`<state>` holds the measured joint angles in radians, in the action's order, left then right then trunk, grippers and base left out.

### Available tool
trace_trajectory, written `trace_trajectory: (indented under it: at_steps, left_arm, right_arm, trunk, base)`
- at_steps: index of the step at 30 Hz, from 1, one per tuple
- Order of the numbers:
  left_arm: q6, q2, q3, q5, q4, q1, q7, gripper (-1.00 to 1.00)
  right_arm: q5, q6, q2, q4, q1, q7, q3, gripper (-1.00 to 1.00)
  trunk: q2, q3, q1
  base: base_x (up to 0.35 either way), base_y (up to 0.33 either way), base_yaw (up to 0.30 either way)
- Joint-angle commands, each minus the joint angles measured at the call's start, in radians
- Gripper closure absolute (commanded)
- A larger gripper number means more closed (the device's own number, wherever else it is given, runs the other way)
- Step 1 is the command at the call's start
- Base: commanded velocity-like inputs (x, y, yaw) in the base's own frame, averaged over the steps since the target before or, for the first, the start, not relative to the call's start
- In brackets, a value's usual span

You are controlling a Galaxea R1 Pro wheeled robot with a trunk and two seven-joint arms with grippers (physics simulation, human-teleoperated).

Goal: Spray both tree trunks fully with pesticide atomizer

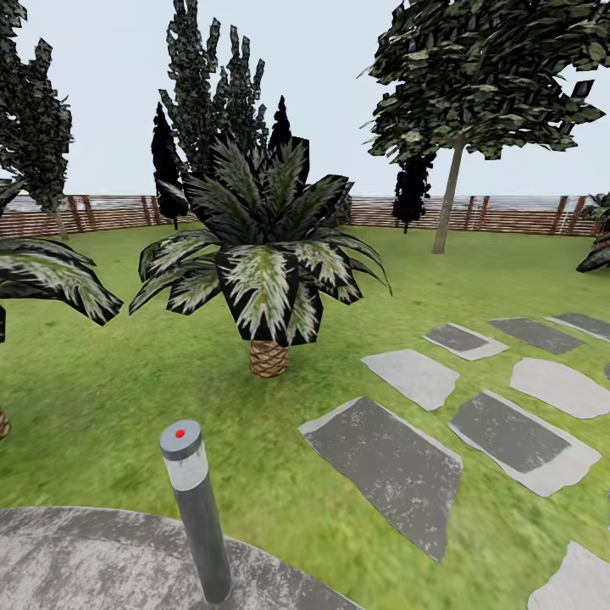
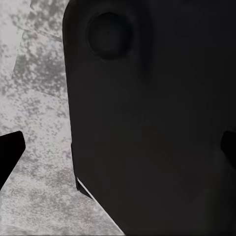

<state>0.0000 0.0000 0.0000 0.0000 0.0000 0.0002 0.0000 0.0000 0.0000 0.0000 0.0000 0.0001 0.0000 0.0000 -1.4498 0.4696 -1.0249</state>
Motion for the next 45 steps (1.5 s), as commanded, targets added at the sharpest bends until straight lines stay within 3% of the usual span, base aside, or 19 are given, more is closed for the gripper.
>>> trace_trajectory:
  at_steps: [1, 11, 15, 29, 30, 39, 45]
  left_arm:
    - [0.0, 0.0, 0.002, 0.002, -0.002, 0.002, 0.002, -1.0]
    - [-0.001, 0.0, 0.0, -0.002, -0.002, 0.001, 0.002, -1.0]
    - [-0.008, 0.011, -0.002, -0.002, -0.016, -0.003, 0.002, -1.0]
    - [-0.086, 0.037, -0.001, -0.002, -0.096, -0.043, 0.013, -1.0]
    - [-0.148, 0.037, -0.001, -0.002, -0.197, -0.078, 0.014, -1.0]
    - [-0.158, 0.037, -0.003, -0.008, -0.208, -0.245, 0.011, -1.0]
    - [-0.159, 0.038, -0.003, -0.003, -0.209, -0.274, 0.0, -1.0]
  right_arm:
    - [0.001, 0.006, 0.006, -0.006, -0.006, 0.003, 0.004, -1.0]
    - [0.002, -0.009, 0.052, -0.046, -0.023, 0.002, 0.003, -1.0]
    - [0.003, -0.018, 0.049, -0.055, -0.023, -0.003, 0.002, -1.0]
    - [0.003, -0.078, -0.026, -0.134, -0.024, -0.006, -0.002, -1.0]
    - [0.003, -0.107, -0.064, -0.491, -0.024, -0.006, -0.002, -1.0]
    - [0.003, -0.287, -0.073, -0.567, -0.035, 0.003, 0.0, -1.0]
    - [0.001, -0.298, -0.074, -0.57, -0.037, 0.002, -0.002, -1.0]
  trunk:
    - [0.0, 0.0, 0.0]
    - [0.0, 0.0, 0.0]
    - [0.0, 0.0, 0.0]
    - [0.0, 0.0, 0.0]
    - [0.0, 0.0, 0.0]
    - [0.0, 0.0, 0.0]
    - [0.0, 0.0, 0.0]
  base:
    - [0.0, 0.0, 0.0]
    - [0.0, 0.0, 0.0]
    - [0.0, 0.0, 0.0]
    - [0.0, 0.0, 0.0]
    - [0.0, 0.0, 0.0]
    - [0.0, 0.0, 0.0]
    - [0.0, 0.0, -0.025]
